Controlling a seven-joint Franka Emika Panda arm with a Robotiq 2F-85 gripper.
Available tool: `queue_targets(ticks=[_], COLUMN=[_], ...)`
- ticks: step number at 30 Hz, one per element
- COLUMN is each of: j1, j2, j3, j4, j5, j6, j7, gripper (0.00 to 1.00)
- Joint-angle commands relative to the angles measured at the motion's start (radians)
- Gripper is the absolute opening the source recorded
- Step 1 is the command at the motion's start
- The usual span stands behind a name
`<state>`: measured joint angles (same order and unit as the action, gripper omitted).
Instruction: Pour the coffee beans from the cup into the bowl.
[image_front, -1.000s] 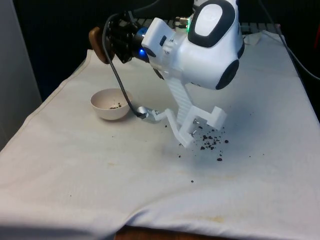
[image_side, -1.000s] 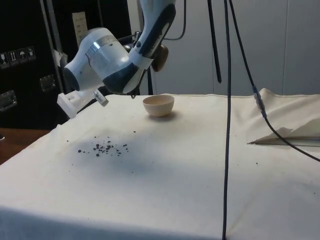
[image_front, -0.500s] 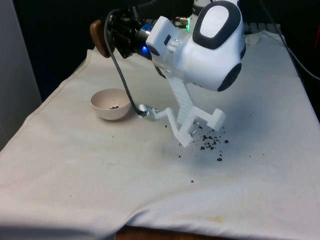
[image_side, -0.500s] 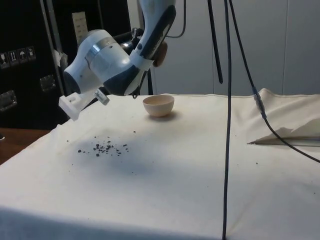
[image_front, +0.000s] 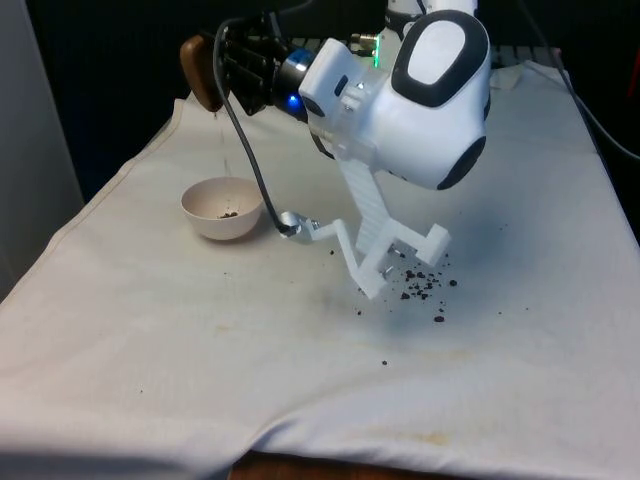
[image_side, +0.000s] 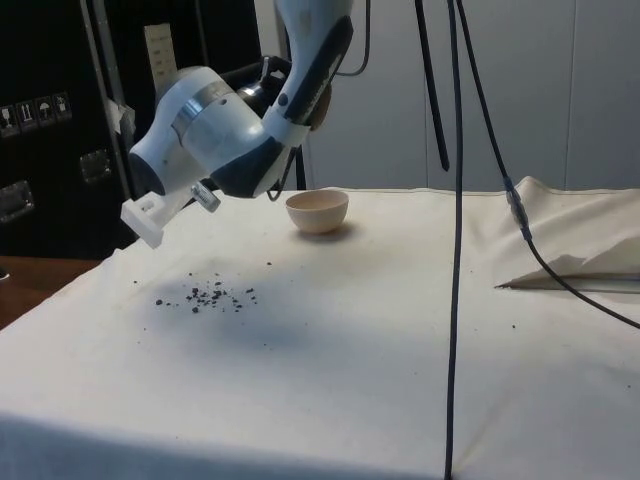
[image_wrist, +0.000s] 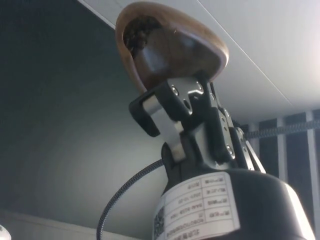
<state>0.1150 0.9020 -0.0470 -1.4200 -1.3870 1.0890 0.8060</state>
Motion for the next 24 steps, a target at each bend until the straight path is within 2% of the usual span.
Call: queue_targets(ticks=[1,7,9,22,23,24], j1=[0.004,0.001,0.005,0.004,0.001,0.004], j2=[-0.001,0.001,-0.001,0.006,0.006,0.005], j3=[-0.001,0.0,-0.001,-0.003,0.0,-0.003], j4=[-0.006,-0.008,-0.016,-0.036,-0.031,-0.039], j5=[-0.01,-0.025,-0.041,-0.09,-0.081,-0.094], j6=[0.0,-0.004,-0.004,-0.007,-0.008,-0.008], j7=[-0.01,-0.011,-0.024,-0.036,-0.027,-0.037], gripper=[0.0,0.0,0.0,0.0,0.0,0.0])
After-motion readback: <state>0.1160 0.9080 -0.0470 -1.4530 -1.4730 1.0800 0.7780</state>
